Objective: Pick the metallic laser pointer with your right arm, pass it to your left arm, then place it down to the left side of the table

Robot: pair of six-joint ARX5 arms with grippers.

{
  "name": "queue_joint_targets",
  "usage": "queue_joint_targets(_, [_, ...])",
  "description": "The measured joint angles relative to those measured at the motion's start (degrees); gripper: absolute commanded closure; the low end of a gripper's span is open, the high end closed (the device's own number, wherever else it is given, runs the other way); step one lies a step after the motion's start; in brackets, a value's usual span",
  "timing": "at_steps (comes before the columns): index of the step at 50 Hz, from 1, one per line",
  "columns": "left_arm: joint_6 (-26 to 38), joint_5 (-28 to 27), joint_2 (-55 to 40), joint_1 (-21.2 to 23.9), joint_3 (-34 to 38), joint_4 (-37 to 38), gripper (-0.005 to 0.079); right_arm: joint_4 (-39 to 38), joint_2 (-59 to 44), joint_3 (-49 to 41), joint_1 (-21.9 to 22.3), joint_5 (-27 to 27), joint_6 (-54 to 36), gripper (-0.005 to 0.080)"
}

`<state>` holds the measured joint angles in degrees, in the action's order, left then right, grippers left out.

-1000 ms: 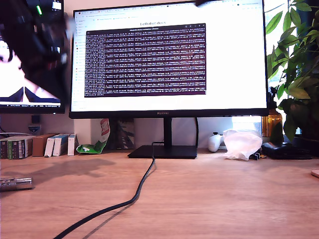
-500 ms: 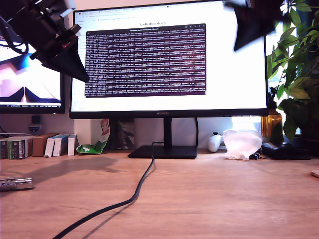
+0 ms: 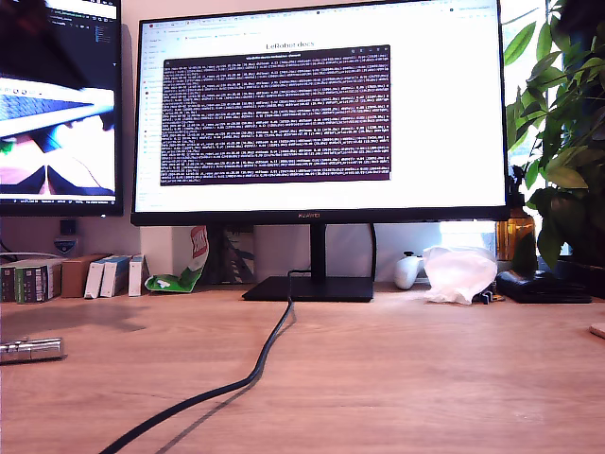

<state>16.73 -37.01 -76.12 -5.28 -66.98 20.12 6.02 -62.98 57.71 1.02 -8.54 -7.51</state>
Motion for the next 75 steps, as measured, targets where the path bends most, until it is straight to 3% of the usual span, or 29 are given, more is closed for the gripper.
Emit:
queue_joint_targets(11, [-4.55, -1.68, 10.45, -4.98, 11.56, -8.20, 0.0762, -3.08, 5.53, -5.77, 1.22, -0.26, 2.16, 0.0763])
queue_joint_targets(24, [-6.60, -0.74, 21.79, -4.94, 18.01, -11.65, 0.0762, -6.60, 18.10, -10.75, 1.70, 0.11, 1.64, 0.0763])
queue_joint_targets(37, [-10.73, -0.55, 27.10, -3.43, 24.55, -17.09, 0.0762, -13.11, 28.06, -24.50, 3.50, 0.02, 1.73, 0.0763])
queue_joint_targets(55, [-12.28, -4.85, 38.25, 1.64, 29.83, -14.80, 0.0761, -15.82, 42.62, -33.97, 4.59, 0.50, 4.33, 0.0763])
queue_joint_targets(65, [-13.20, 0.92, 46.03, 2.34, 36.65, -14.93, 0.0761, -14.93, 49.70, -35.91, 4.59, 2.29, 5.79, 0.0763])
queue_joint_targets(75, [-13.33, 2.84, 57.46, 2.36, 41.86, -14.43, 0.0761, -11.65, 56.00, -36.41, 4.57, 1.38, 6.01, 0.0763])
